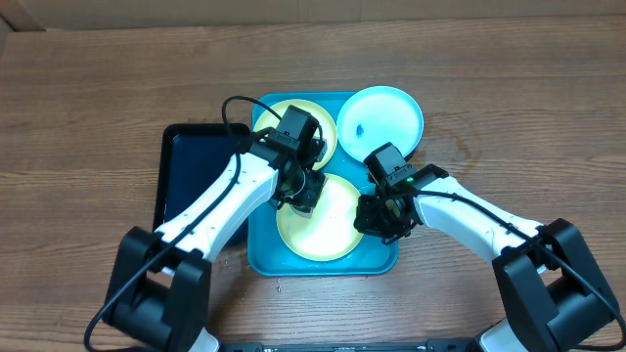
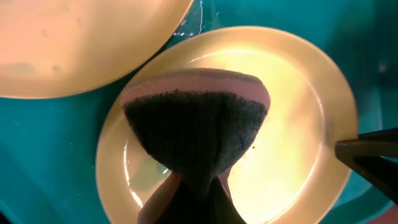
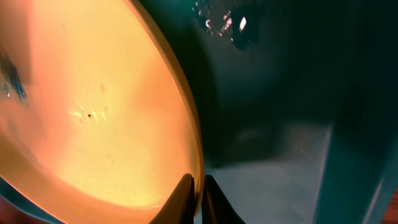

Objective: Clean dirty plates on tray and stack at the side
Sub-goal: 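Scrub the front yellow plate with the sponge while right gripper holds its rim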

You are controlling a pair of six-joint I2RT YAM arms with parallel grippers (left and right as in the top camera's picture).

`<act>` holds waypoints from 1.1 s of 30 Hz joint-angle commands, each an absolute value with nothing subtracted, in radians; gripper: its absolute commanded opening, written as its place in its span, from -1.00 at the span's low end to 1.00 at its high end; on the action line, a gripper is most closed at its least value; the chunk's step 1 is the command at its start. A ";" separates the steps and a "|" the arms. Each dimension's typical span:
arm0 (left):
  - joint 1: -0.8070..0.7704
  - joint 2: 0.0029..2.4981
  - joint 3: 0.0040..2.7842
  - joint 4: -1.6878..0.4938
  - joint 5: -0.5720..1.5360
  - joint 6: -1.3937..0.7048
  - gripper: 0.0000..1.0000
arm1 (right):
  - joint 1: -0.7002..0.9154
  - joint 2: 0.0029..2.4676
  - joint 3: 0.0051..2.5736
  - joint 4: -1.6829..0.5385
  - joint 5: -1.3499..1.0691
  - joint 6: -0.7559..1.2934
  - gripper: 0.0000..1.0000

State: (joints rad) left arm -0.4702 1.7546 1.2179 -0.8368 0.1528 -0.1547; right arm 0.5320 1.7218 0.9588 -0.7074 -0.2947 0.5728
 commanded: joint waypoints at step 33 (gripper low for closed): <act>-0.430 1.974 1.267 -0.905 0.520 -0.065 -0.92 | 0.538 1.725 0.953 -0.681 -0.272 0.577 -0.92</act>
State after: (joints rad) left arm -0.4316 1.9507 1.2480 -0.8749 0.3199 -0.1131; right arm 0.5320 1.7218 0.9588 -0.6971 -0.2779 0.5762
